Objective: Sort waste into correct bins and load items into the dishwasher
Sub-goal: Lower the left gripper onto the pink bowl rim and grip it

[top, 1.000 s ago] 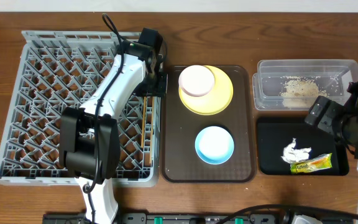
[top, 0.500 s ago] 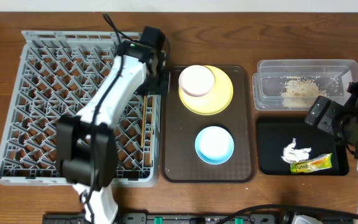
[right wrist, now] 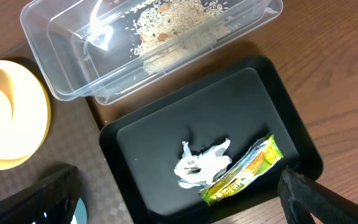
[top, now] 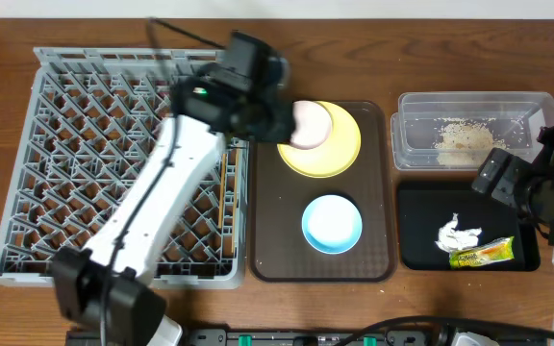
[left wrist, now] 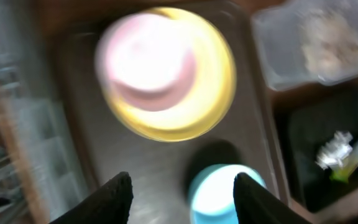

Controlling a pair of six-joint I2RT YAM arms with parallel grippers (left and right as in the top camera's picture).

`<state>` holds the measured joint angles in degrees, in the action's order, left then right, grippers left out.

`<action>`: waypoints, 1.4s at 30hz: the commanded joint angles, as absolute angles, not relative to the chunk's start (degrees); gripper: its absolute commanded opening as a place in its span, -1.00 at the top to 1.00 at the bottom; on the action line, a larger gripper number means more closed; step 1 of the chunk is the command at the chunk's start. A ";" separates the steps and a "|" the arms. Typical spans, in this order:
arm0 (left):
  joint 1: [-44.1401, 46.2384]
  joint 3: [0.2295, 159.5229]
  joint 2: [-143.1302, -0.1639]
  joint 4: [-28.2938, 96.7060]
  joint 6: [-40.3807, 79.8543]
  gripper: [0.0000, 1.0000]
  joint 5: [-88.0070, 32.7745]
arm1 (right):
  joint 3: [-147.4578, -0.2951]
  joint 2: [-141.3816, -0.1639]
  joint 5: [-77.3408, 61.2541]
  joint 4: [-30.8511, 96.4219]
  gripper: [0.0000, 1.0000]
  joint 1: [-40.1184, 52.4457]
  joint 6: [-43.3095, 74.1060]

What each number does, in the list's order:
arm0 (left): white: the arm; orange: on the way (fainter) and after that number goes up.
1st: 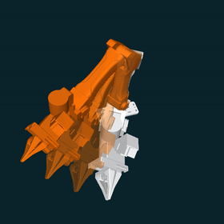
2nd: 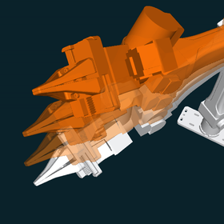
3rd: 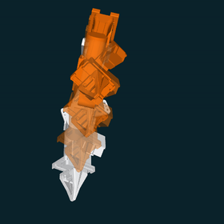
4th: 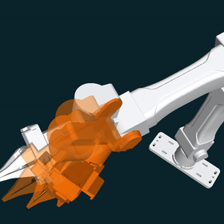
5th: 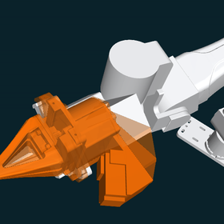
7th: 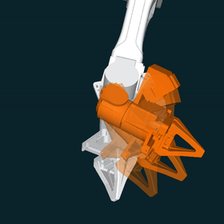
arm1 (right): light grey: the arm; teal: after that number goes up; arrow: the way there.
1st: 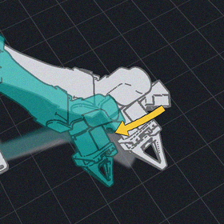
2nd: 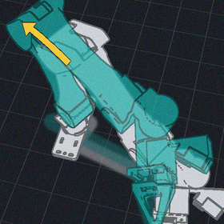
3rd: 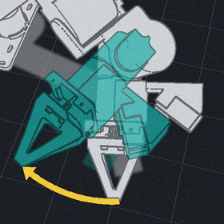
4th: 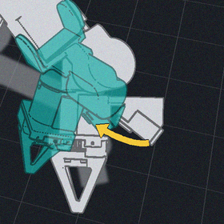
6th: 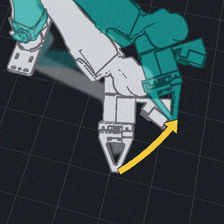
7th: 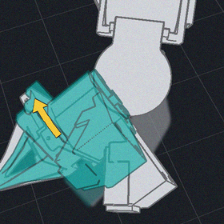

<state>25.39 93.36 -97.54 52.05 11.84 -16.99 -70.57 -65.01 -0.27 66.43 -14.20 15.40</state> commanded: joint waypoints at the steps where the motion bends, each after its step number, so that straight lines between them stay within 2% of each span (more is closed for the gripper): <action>1: 31.20 93.58 -101.38 48.03 11.51 -0.05 -16.91 | -71.24 -64.82 -0.25 66.50 -0.98 -14.66 15.38; 7: 38.68 93.58 -108.29 38.41 11.44 0.00 -4.03 | -71.24 -64.82 -0.25 66.52 -0.99 -14.66 15.38; 12: 40.86 93.58 -114.63 33.45 9.85 0.01 4.45 | -71.24 -64.82 -0.25 66.52 -0.98 -14.66 15.38; 20: 40.38 93.58 -122.52 29.58 9.47 0.03 5.65 | -71.24 -64.82 -0.25 66.52 -0.98 -14.66 15.38; 24: 40.18 93.58 -123.96 29.45 9.47 0.22 5.67 | -71.24 -64.82 -0.25 66.52 -0.98 -14.66 15.38; 27: 40.03 93.58 -124.03 29.69 9.50 0.59 5.65 | -71.24 -64.82 -0.25 66.52 -0.99 -14.66 15.38; 30: 40.05 93.58 -124.03 30.17 9.52 0.63 5.63 | -71.24 -64.82 -0.25 66.52 -0.99 -14.66 15.38; 33: 40.05 93.58 -124.03 31.62 9.50 0.84 5.65 | -71.24 -64.82 -0.25 66.52 -0.98 -14.66 15.38; 42: 39.99 93.60 -123.50 34.20 9.54 0.85 5.56 | -71.24 -64.82 -0.25 66.52 -0.99 -14.66 15.38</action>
